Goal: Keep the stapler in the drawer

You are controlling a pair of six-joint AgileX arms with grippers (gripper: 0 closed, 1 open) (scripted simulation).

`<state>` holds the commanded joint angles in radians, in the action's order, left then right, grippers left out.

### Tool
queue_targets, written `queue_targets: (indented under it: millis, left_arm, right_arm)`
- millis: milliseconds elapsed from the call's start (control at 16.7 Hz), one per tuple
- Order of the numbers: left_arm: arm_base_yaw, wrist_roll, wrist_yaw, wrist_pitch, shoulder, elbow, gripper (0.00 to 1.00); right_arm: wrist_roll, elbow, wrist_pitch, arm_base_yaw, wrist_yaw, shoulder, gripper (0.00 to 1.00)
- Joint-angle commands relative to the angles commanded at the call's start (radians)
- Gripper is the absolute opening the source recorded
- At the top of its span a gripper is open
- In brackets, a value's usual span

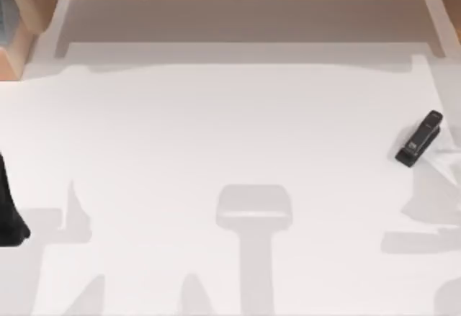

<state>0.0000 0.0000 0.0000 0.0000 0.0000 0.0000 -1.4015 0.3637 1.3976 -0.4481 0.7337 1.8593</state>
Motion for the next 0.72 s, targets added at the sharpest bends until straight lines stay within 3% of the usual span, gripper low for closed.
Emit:
queue_targets:
  millis: [300, 720]
  left_arm:
    - [0.0, 0.0, 0.0, 0.0, 0.0, 0.0, 1.0]
    - [0.0, 0.0, 0.0, 0.0, 0.0, 0.0, 1.0]
  right_arm:
    - [0.339, 0.15, -0.371, 0.231, -0.1, -0.068, 1.0]
    - [1.012, 0.564, -1.186, 0.462, -0.33, -0.011, 1.0]
